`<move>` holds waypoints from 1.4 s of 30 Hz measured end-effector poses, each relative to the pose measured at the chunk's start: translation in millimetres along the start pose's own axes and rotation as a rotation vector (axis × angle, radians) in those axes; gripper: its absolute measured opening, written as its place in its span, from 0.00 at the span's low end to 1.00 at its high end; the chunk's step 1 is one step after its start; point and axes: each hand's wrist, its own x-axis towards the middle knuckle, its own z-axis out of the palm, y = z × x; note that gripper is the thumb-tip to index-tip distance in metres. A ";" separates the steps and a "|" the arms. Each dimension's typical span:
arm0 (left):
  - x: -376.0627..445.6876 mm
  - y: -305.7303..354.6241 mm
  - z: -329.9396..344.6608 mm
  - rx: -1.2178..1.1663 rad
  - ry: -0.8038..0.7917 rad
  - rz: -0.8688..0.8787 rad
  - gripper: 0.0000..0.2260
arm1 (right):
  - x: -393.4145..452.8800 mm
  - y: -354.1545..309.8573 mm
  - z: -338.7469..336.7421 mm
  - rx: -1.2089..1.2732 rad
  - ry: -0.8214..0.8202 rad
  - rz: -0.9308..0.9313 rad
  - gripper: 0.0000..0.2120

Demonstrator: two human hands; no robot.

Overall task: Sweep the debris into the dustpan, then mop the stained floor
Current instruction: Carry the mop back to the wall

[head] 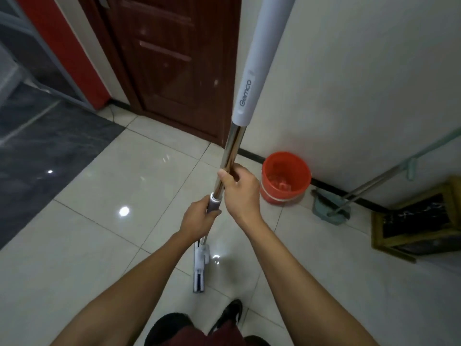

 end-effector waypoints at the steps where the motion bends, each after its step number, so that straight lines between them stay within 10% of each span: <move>1: 9.4 10.6 -2.3 -0.013 0.007 0.011 0.07 | 10.9 -4.4 -6.0 -0.012 0.021 -0.034 0.06; 19: 268.1 131.3 -64.7 -0.118 0.091 0.195 0.05 | 268.4 -62.1 -10.9 0.009 0.240 -0.246 0.08; 42: 545.9 185.5 -35.9 -0.064 0.099 -0.163 0.04 | 565.9 -12.0 -33.9 0.020 0.035 -0.118 0.11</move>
